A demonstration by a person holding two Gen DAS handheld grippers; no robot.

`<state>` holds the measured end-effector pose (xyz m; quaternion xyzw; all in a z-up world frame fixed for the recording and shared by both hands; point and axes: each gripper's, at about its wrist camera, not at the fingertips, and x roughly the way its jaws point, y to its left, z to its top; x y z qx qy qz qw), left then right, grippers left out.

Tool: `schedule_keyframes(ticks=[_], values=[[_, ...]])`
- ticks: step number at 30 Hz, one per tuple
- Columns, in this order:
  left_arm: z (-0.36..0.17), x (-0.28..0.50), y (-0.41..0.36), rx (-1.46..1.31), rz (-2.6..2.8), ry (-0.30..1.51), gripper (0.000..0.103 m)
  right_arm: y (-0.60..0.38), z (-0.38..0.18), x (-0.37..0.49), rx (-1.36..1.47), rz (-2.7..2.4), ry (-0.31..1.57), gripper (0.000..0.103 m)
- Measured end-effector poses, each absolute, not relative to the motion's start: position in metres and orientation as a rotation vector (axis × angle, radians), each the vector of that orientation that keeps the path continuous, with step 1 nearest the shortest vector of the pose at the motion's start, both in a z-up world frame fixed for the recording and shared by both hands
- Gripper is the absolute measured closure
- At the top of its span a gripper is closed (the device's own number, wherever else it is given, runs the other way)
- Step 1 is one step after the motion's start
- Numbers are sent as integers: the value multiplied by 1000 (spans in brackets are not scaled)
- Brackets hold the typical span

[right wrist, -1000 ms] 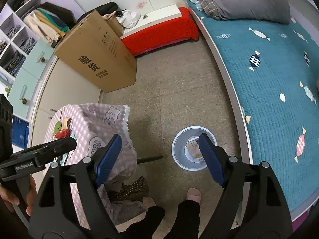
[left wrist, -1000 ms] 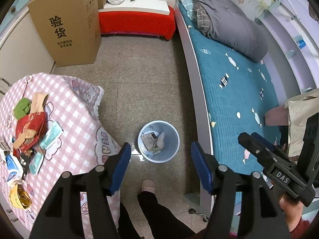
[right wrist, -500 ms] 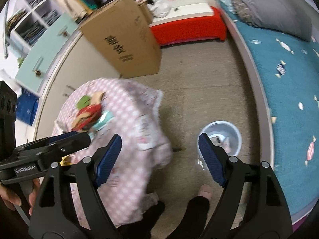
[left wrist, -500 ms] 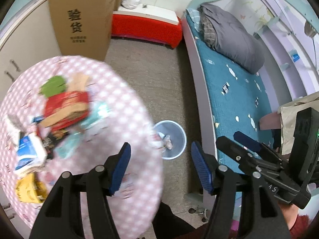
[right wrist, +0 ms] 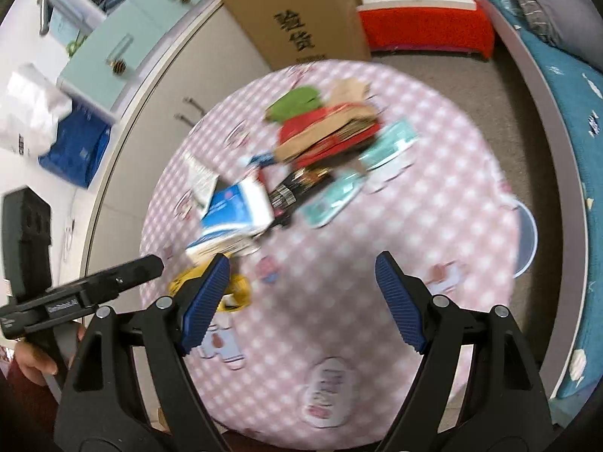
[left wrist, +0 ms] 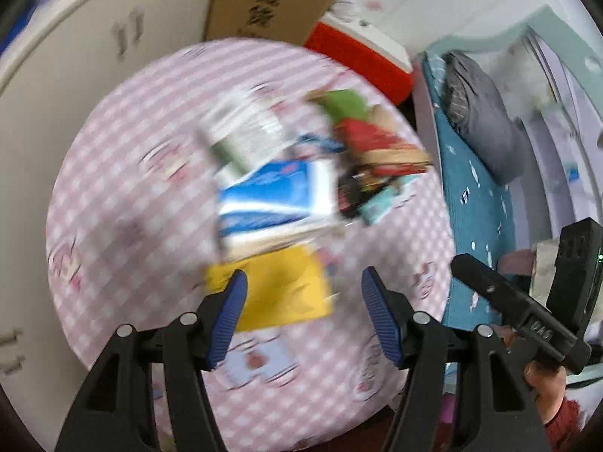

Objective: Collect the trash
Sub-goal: 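Move both open tools back over the table, then grasp the yellow packet with the left tool while the right grasps the white milk carton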

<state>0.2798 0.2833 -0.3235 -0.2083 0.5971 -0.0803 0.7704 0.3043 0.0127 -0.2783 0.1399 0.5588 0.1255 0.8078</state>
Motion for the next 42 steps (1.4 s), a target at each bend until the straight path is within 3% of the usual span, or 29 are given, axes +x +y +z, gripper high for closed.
schedule_keyframes(ticks=[4,13,15,16,22,23,33,42], values=[[-355,268,308,-578,-202,1339,41,37,-284,302,257,271,1220,25],[-393,276,285,-613,-342,1376,42,51,-295,296,228,221,1253,25],[-395,280,280,-613,-370,1381,51,49,-297,295,232,209,1258,25],[-396,281,279,-606,-374,1387,62,48,-297,294,236,203,1259,25],[-378,283,267,-624,-471,1339,99,45,-294,295,244,175,1249,25],[-370,284,265,-620,-482,1322,101,46,-290,296,232,176,1238,25],[-268,285,305,-451,-335,1107,102,90,-265,341,130,266,1134,25],[-272,321,360,-330,-53,1114,101,171,-319,418,3,422,1190,25]])
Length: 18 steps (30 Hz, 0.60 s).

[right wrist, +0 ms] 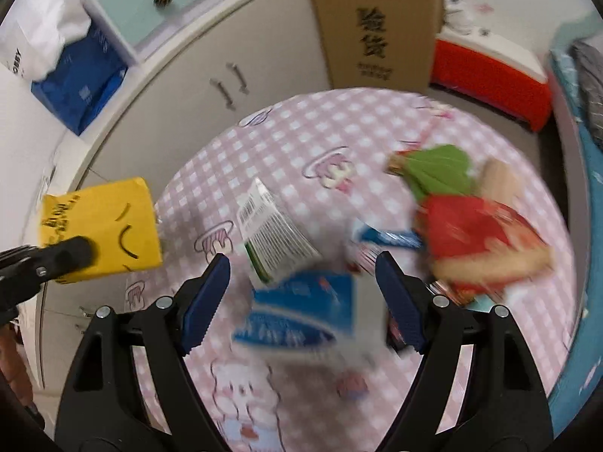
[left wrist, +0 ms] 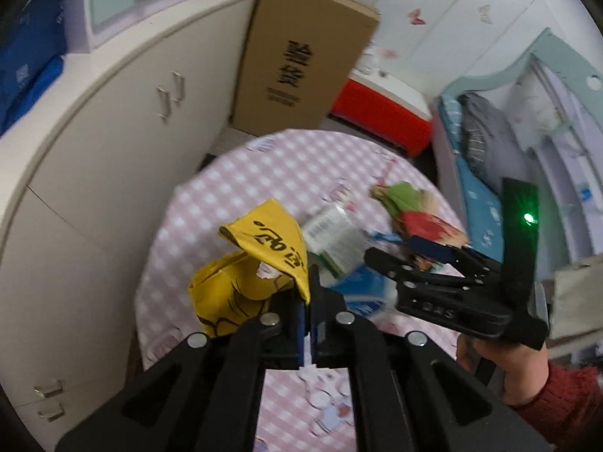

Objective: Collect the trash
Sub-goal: 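Grasp the yellow packet with the left tool while the right grasps the white milk carton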

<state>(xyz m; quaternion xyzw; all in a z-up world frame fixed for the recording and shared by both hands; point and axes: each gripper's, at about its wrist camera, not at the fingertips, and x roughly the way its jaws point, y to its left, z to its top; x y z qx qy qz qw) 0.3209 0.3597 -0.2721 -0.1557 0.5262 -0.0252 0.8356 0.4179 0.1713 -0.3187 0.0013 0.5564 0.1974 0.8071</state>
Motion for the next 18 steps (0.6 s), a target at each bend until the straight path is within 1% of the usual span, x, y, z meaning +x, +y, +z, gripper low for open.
schedule_keyframes(ticks=[3,6,8,9,10,14,18], values=[[-280,330,369,-302,7,1136,101,190,-337,438,4,474,1236,25],[-288,337,372,-309,42,1160,101,210,-354,445,-87,515,1276,25],[-292,339,371,-313,60,1172,101,216,-366,448,-138,526,1315,49],[-293,342,371,-315,67,1176,101,215,-368,449,-144,527,1320,53],[-293,344,369,-316,70,1175,101,214,-367,450,-142,523,1314,56],[-284,349,358,-323,74,1153,101,193,-343,454,-67,535,1250,58],[-260,357,332,-324,50,1104,101,156,-301,461,63,548,1180,58]])
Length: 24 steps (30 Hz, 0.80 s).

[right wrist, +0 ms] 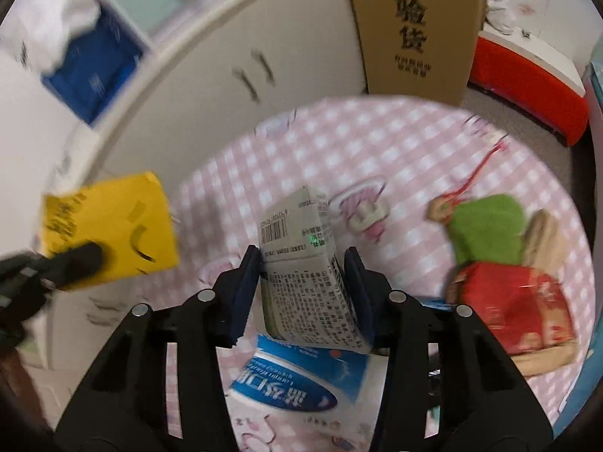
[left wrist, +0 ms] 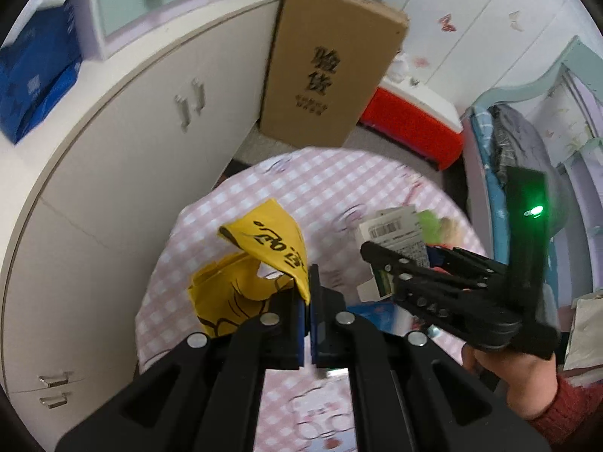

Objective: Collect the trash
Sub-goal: 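Grasp the yellow packet with the left tool while the right grasps the white milk carton, then carry the yellow packet and milk carton over the blue bucket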

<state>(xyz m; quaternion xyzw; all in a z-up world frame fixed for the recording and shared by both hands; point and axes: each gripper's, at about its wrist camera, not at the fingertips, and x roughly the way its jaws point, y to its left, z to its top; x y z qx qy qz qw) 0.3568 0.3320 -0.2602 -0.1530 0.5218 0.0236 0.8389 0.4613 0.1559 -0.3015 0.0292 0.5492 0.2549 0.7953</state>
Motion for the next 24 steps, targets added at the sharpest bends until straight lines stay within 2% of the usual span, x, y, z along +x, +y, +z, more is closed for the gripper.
schedule_keyframes(ticks=[5,12,17,24], values=[[-221,370,274,-328,-54,1027,101,76,-248,461,209,530,1080,58],[-192,398,133,-295,-228,989,101,-78,-212,443,334,414,1024,57],[-199,413,20,-248,-341,1049,101,-202,-207,421,376,287,1024,57],[-242,428,-128,-147,-496,1196,101,-322,-215,382,416,121,1029,57]])
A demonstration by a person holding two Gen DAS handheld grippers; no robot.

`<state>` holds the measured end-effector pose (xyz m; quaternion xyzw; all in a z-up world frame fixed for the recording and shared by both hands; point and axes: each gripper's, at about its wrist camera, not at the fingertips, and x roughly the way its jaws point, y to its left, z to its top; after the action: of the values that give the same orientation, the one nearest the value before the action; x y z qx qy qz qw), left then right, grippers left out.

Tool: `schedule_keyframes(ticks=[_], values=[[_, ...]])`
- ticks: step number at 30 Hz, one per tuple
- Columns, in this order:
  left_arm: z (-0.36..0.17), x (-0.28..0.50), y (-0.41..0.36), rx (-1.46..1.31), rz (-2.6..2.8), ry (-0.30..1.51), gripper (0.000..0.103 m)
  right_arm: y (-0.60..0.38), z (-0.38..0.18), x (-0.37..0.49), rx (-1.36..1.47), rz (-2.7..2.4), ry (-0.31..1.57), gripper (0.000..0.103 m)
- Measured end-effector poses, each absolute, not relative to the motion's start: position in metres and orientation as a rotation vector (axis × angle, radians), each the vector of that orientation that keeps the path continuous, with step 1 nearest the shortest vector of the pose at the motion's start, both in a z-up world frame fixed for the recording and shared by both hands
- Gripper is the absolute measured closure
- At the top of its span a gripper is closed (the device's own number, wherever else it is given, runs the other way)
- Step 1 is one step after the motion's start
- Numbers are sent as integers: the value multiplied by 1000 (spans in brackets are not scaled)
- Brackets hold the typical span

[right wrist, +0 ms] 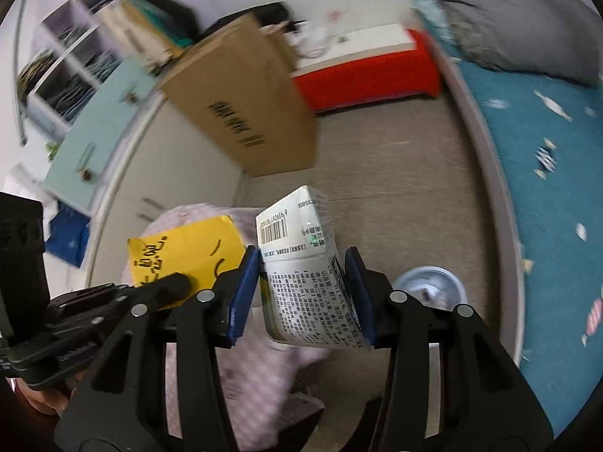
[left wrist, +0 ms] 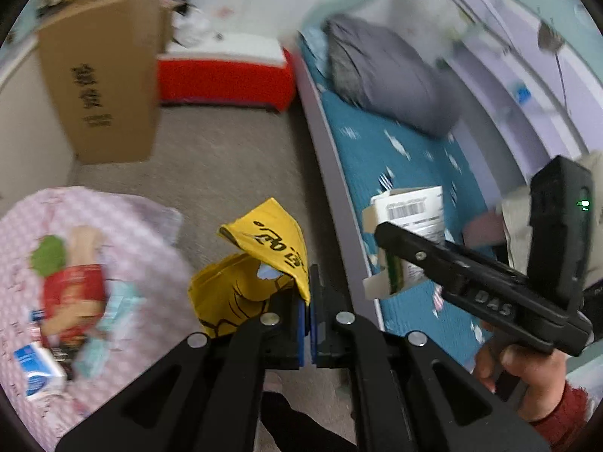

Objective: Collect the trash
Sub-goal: 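Carry the yellow packet and milk carton over the blue bucket, then open the left tool to drop the packet while the right drops the carton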

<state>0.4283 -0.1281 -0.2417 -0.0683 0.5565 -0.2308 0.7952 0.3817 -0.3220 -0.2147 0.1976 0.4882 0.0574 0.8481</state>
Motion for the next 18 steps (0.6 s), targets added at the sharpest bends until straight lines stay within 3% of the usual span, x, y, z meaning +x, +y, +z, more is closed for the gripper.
schedule_keyframes(ticks=[9,10,11,13,18], values=[[-282,433,-240,-46,-566,1324,97,-419,-229,335,478,-18,1031,57],[-285,434,-246,-31,-560,1330,86,-424,-230,332,483,-25,1032,56],[-288,436,-252,-20,-545,1336,62,-430,-231,330,487,-30,1033,56],[-292,439,-259,-23,-534,1347,42,-435,-233,327,492,-37,1034,56],[-289,438,-258,-5,-495,1350,39,-438,-237,322,501,-32,1040,56]])
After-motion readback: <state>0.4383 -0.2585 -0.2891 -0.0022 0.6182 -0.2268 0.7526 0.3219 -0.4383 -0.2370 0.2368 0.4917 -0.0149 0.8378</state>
